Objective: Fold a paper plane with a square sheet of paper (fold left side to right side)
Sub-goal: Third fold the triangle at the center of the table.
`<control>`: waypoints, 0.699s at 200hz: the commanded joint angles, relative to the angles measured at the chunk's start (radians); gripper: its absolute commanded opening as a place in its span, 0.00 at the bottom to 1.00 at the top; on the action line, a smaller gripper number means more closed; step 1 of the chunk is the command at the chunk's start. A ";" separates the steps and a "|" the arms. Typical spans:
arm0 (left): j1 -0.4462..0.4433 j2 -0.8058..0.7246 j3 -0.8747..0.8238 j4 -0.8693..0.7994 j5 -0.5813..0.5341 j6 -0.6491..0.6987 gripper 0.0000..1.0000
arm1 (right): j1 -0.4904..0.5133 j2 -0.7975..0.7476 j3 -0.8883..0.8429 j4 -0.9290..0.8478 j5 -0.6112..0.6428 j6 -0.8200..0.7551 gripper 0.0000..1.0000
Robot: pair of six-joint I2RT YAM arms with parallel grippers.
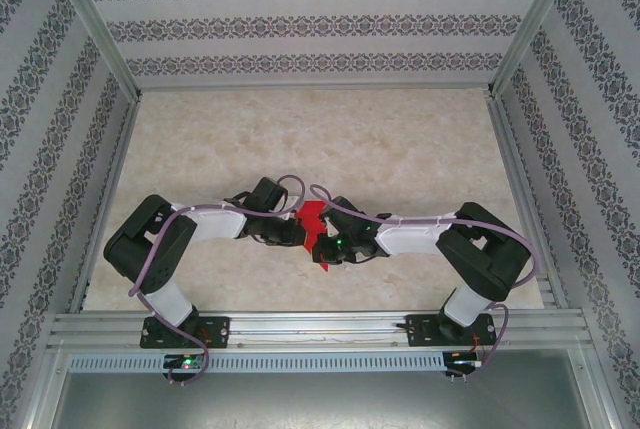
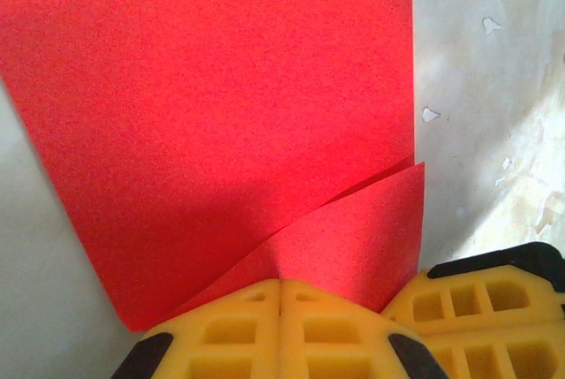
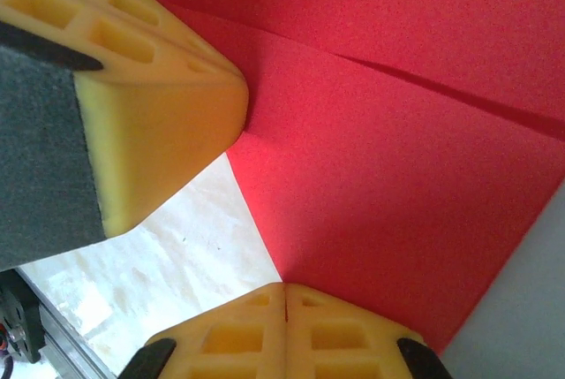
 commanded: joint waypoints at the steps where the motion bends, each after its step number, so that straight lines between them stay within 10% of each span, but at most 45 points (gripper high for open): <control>1: -0.006 0.051 -0.003 -0.089 -0.122 0.026 0.02 | 0.017 -0.017 -0.042 -0.045 0.014 0.026 0.00; 140: 0.007 0.049 -0.009 -0.082 -0.142 0.021 0.00 | 0.053 -0.093 -0.161 -0.028 0.016 0.083 0.00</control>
